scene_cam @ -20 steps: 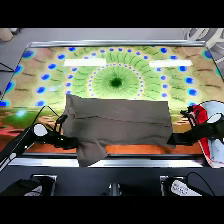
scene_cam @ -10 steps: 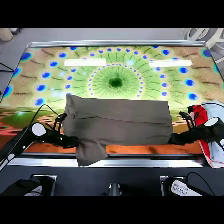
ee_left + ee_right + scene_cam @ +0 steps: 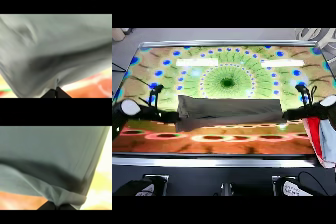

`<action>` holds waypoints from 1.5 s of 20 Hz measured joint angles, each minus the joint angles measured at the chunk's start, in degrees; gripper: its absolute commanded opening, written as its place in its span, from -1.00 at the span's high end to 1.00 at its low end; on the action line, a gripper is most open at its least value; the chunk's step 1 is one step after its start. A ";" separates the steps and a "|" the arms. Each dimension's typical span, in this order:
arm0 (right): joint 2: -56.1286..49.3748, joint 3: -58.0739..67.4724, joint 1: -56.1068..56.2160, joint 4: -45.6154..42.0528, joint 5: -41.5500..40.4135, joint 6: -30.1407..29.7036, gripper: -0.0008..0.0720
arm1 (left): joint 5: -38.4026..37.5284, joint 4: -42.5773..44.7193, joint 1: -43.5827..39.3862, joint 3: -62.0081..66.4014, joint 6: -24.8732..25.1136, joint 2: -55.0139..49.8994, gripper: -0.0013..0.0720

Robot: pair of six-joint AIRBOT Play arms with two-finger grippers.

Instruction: Fold the shirts.

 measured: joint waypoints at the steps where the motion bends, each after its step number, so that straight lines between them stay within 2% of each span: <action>1: -1.25 1.70 1.22 -0.70 -2.01 0.85 0.93 | -0.02 0.31 0.70 3.06 0.02 -2.69 0.90; 5: -8.66 7.23 5.81 -2.14 -7.21 3.39 0.92 | -1.25 1.99 1.29 15.30 0.48 -16.37 0.89; 6: -10.34 7.93 6.60 -2.27 -7.93 3.85 0.92 | -1.62 2.21 1.14 17.66 0.55 -19.50 0.80; 7: -11.93 8.48 7.26 -2.32 -8.39 4.46 0.74 | -2.03 2.34 0.92 19.85 0.52 -22.56 0.61; 8: -13.14 8.83 7.65 -2.27 -8.81 5.20 -0.14 | -2.14 2.40 0.83 21.44 0.28 -25.00 0.01; 9: -13.99 9.16 7.85 -2.29 -9.03 5.92 -0.84 | -2.49 2.56 0.76 22.80 -0.44 -27.15 -0.55; 10: -14.60 9.60 7.87 -2.23 -9.16 6.73 -0.86 | -2.71 2.56 0.72 23.74 -1.07 -28.63 -0.59; 13: -14.88 11.67 5.62 -0.72 -7.82 7.45 -0.86 | -3.32 2.56 0.92 26.12 -1.92 -30.23 -0.50; 18: -16.87 13.22 -0.55 2.62 -5.11 6.80 -0.87 | -2.36 2.54 0.07 27.80 -2.27 -26.53 -0.50; 23: -22.40 13.68 -2.25 10.10 -1.31 6.43 -0.85 | -1.16 2.47 -4.13 28.17 -2.34 -22.93 -0.50; 24: -23.21 13.73 -2.27 12.26 -0.79 6.40 -0.76 | -1.14 2.45 -5.18 28.20 -2.34 -22.53 -0.50; 25: -23.85 13.73 -2.14 13.60 0.00 6.36 -0.12 | -0.76 2.36 -6.29 28.22 -2.34 -22.29 -0.50; 26: -24.37 13.68 -2.10 13.88 0.55 6.40 0.88 | -0.61 2.29 -7.39 28.20 -2.36 -22.10 -0.50; 27: -24.96 13.44 -1.90 14.32 0.79 6.67 0.92 | -0.13 2.23 -8.59 28.22 -2.38 -22.01 -0.43; 28: -25.07 13.46 -1.64 14.71 1.95 6.69 0.92 | 0.35 2.01 -9.81 28.20 -2.43 -22.01 -0.08; 29: -25.00 13.51 -1.49 15.80 2.14 5.97 0.93 | 1.01 1.99 -11.06 28.20 -2.73 -22.05 0.38; 30: -24.55 13.53 -1.49 17.16 2.16 5.01 0.93 | 2.03 1.86 -12.24 28.20 -3.13 -22.21 0.75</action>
